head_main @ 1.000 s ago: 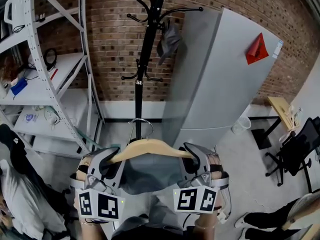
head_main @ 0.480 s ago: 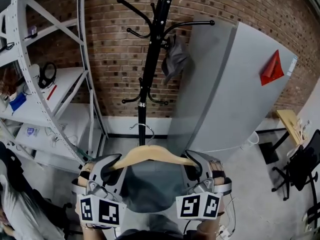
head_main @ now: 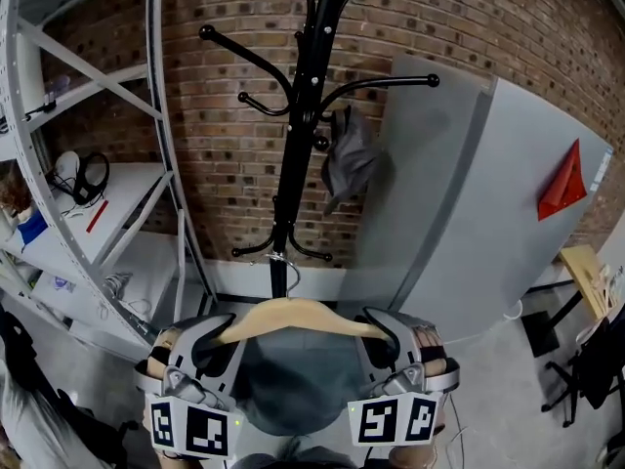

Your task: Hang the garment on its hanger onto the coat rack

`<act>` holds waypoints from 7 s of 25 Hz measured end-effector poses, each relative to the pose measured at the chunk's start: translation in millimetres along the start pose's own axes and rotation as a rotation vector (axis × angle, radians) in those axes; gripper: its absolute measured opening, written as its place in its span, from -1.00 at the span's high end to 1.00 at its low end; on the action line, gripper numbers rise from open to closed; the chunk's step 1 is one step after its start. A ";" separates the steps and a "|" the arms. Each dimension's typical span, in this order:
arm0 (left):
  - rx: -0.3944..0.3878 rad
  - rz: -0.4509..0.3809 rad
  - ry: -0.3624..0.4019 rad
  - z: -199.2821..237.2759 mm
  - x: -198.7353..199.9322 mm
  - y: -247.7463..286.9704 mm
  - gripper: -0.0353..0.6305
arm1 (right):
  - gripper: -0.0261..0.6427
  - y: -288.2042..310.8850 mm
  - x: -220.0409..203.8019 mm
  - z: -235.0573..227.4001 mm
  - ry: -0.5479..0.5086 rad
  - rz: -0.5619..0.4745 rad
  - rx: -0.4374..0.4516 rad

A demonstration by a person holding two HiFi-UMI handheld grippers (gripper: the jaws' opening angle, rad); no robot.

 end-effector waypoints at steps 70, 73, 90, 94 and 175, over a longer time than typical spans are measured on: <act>-0.123 -0.017 0.080 94.3 -12.0 247.0 0.65 | 0.68 241.8 -41.6 -79.5 0.113 0.099 -0.049; -0.120 -0.025 0.075 95.0 -12.9 248.9 0.65 | 0.68 244.9 -42.0 -80.0 0.116 0.098 -0.049; -0.019 -0.114 0.062 95.9 -16.2 238.5 0.45 | 0.41 233.7 -37.6 -83.5 0.183 0.070 -0.103; 0.025 -0.124 0.081 94.2 -15.9 233.0 0.42 | 0.40 225.0 -35.3 -79.0 0.170 0.069 -0.108; 0.153 -0.133 -0.152 8.7 14.8 48.6 0.88 | 0.84 55.2 -30.6 -20.2 0.243 -0.055 -0.017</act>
Point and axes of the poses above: the fingertips, and each gripper's own axes: y forward along the fingers, z to its left, x out of its top, the point moved 5 cm from there along -y, backward along the fingers, and after that the axes turned 7 degrees about z, right-handed, at the moved point
